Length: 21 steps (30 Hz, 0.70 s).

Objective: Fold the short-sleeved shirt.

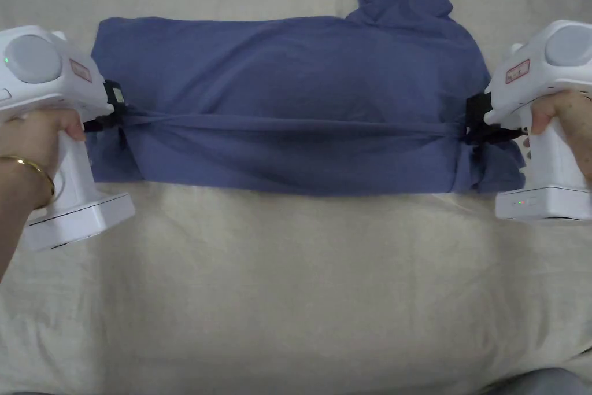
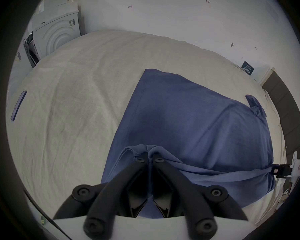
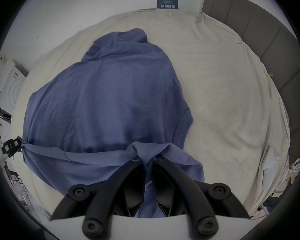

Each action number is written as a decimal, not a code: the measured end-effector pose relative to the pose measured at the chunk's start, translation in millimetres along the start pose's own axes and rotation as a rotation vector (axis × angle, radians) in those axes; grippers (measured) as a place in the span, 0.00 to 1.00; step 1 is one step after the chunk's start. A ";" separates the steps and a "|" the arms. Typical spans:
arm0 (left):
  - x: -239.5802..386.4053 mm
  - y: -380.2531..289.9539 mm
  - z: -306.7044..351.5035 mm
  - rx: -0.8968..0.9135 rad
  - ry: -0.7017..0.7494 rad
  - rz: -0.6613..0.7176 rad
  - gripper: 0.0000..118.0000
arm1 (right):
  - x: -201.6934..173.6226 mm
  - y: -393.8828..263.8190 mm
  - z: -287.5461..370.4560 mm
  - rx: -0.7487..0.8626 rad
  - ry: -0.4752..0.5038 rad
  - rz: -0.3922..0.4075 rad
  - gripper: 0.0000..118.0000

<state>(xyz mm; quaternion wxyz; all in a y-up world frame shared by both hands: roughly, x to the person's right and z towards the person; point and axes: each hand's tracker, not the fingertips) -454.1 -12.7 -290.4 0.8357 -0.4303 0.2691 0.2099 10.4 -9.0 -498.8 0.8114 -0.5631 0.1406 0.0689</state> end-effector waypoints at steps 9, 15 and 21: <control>-12.5 -0.6 12.4 0.117 0.097 -0.045 0.99 | -3.0 -2.2 13.8 0.049 -0.012 -0.018 0.82; -20.5 1.0 69.9 0.297 0.134 -0.129 0.99 | 1.4 -10.2 73.5 0.297 -0.032 0.071 0.83; -14.5 -41.3 124.0 0.507 0.125 -0.211 1.00 | -4.2 -73.6 140.0 0.619 -0.048 0.097 0.83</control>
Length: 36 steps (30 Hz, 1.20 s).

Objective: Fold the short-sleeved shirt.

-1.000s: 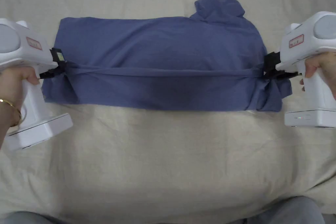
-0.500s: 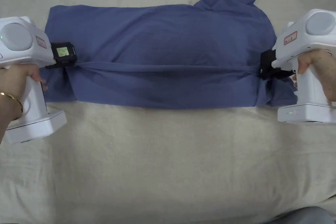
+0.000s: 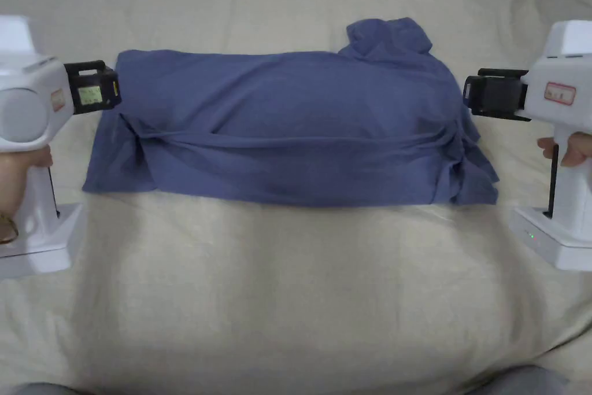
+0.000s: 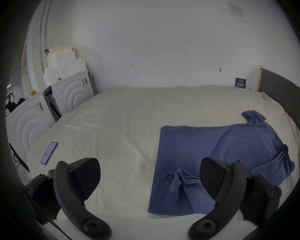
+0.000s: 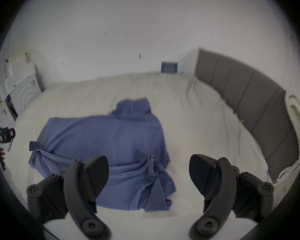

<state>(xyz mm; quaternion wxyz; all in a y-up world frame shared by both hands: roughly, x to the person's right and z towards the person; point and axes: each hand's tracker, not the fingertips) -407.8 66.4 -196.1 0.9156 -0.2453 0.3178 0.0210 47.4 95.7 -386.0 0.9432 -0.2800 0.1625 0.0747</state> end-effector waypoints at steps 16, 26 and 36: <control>24.7 -81.4 104.6 0.133 -0.126 0.036 0.51 | -29.6 -107.0 99.7 0.262 -0.002 -0.038 0.63; 26.2 -96.8 124.1 0.146 -0.161 -0.007 0.00 | -27.3 -137.6 104.5 0.259 0.013 -0.064 0.03; 28.6 -102.7 129.1 0.172 -0.149 0.020 0.00 | -20.8 -138.5 93.3 0.252 0.011 -0.099 0.00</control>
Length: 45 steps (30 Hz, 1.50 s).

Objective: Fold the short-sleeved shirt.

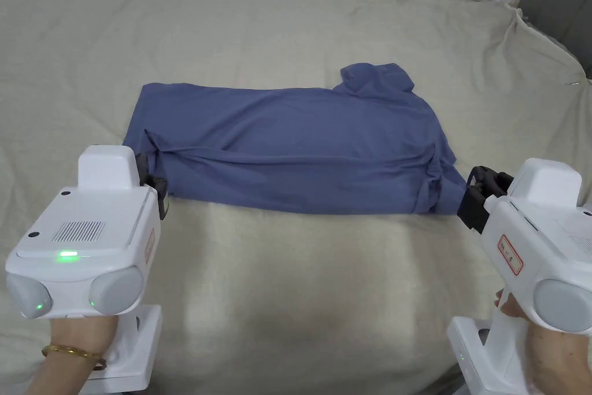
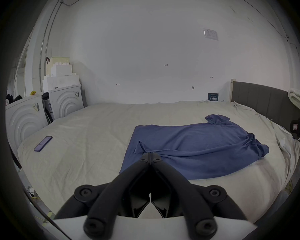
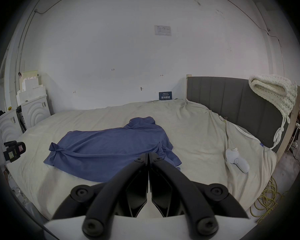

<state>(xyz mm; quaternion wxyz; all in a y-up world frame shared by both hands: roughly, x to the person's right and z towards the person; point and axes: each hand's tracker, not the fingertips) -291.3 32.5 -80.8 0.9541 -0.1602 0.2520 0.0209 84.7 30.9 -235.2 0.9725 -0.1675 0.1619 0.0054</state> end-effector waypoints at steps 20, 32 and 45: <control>-32.4 33.4 -90.6 -0.340 -0.062 0.102 0.00 | -11.2 6.4 -14.5 -0.038 0.016 0.015 0.00; -55.7 43.4 -210.8 -0.724 -0.044 0.081 0.81 | -21.4 1.8 -37.5 -0.099 0.018 0.027 0.00; -63.3 14.2 -247.3 -0.942 0.045 0.097 0.57 | -26.9 4.9 -45.6 -0.135 -0.002 0.032 0.00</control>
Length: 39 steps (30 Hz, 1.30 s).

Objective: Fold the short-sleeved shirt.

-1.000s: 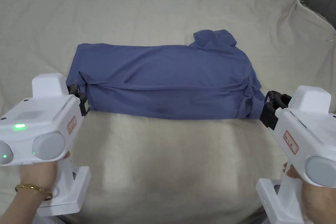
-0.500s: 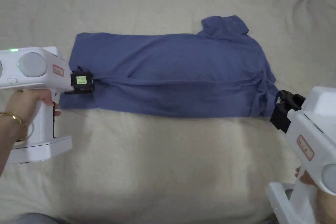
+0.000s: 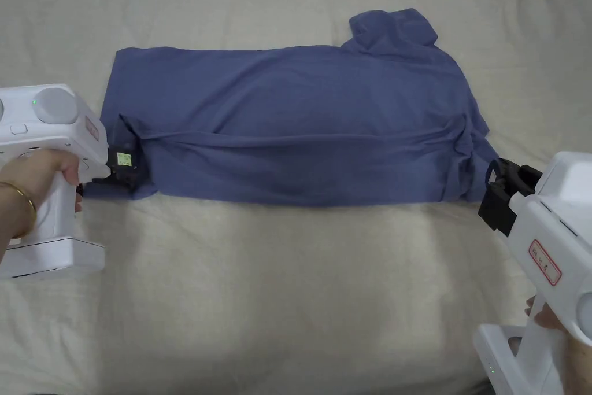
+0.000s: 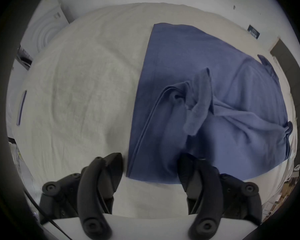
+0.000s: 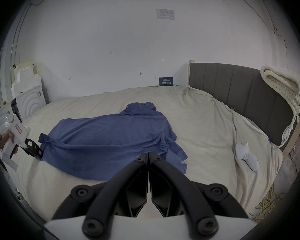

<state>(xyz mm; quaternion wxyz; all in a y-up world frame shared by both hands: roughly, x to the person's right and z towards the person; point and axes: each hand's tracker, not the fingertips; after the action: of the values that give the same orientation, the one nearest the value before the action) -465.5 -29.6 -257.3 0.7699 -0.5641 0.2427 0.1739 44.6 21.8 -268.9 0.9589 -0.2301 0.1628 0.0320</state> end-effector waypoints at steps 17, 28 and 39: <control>-12.9 -33.4 72.7 0.338 -0.136 0.058 0.02 | 27.1 27.0 9.3 -0.011 -0.020 -0.040 0.00; -17.1 -45.1 72.7 0.352 -0.133 0.096 0.02 | 53.8 101.3 -87.4 -0.444 0.015 -0.008 0.89; -12.7 -49.5 65.6 0.335 -0.109 0.110 0.02 | 73.2 63.9 -184.2 -0.750 -0.092 -0.080 0.89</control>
<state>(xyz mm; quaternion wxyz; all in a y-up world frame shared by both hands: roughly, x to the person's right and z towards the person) -437.4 17.9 -195.2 0.8544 -0.4035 0.2569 0.2032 50.2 -5.4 -475.3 0.8149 -0.5697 0.0876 0.0621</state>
